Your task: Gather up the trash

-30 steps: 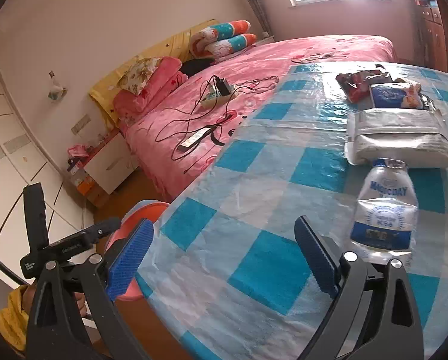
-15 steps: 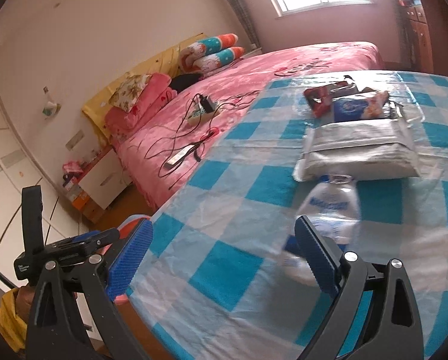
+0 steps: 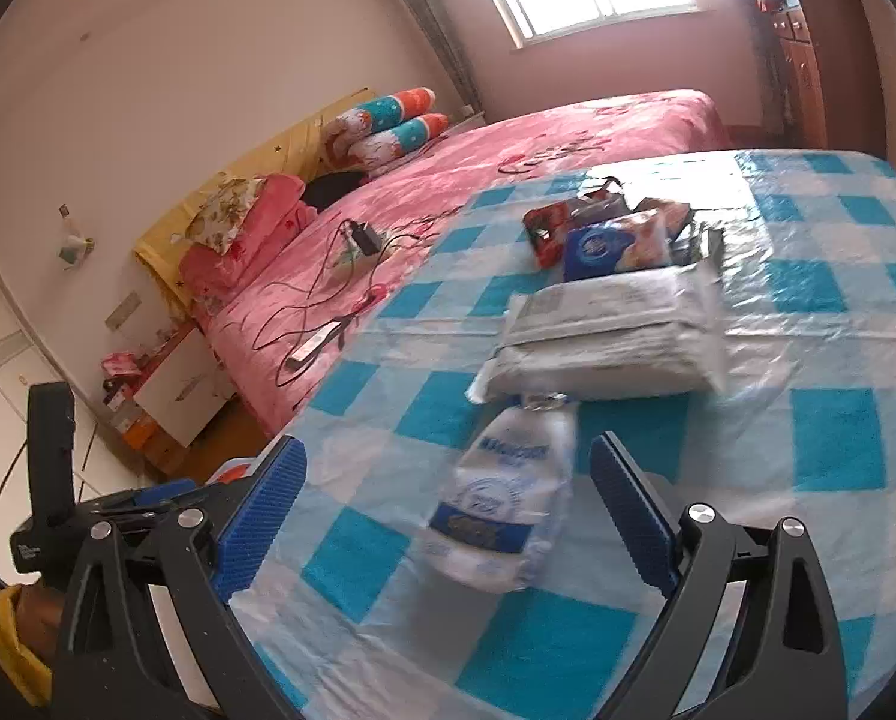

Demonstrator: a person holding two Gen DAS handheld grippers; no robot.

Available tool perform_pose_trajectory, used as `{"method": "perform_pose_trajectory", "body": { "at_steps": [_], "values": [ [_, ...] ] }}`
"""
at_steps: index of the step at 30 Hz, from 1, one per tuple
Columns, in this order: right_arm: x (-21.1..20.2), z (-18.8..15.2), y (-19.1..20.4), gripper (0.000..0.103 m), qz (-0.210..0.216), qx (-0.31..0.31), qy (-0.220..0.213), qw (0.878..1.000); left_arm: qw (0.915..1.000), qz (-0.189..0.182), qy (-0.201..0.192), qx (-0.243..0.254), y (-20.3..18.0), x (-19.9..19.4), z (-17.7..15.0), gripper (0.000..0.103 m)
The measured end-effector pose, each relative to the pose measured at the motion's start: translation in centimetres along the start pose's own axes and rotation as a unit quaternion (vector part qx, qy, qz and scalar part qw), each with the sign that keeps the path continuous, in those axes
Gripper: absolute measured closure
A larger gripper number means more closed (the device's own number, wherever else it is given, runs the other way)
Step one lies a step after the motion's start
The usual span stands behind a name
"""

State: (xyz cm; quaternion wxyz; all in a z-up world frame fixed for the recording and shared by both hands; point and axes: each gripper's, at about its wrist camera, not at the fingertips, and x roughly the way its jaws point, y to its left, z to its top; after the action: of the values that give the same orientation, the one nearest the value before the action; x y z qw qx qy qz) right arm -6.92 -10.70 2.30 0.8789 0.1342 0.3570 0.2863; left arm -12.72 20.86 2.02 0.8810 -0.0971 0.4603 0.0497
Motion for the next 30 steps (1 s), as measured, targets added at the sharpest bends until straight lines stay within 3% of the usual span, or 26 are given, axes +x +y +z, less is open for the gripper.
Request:
{"method": "perform_pose_trajectory", "body": {
  "at_steps": [9,19,21,24,30],
  "values": [
    [-1.5,1.1,-4.0,0.009,-0.015,0.038,-0.015,0.999,0.9988,-0.032,-0.002,0.037,-5.4,-0.2,3.0,0.012],
    [-3.0,2.4,-8.7,0.009,-0.029,0.100,-0.034,0.994,0.9889,-0.147,0.000,0.024,-11.7,1.1,9.4,0.012],
    [-3.2,2.5,-9.3,0.009,-0.030,0.108,-0.036,0.993,0.9853,-0.165,-0.010,0.043,-13.5,1.9,11.4,0.012],
    [-3.3,2.6,-9.9,0.009,-0.027,0.116,-0.037,0.992,0.9868,-0.144,-0.018,0.072,-15.8,3.8,14.0,0.012],
    [-2.8,2.8,-10.2,0.009,-0.023,0.115,-0.030,0.993,0.9894,-0.127,-0.023,0.066,-18.8,9.2,19.4,0.012]
  ]
}}
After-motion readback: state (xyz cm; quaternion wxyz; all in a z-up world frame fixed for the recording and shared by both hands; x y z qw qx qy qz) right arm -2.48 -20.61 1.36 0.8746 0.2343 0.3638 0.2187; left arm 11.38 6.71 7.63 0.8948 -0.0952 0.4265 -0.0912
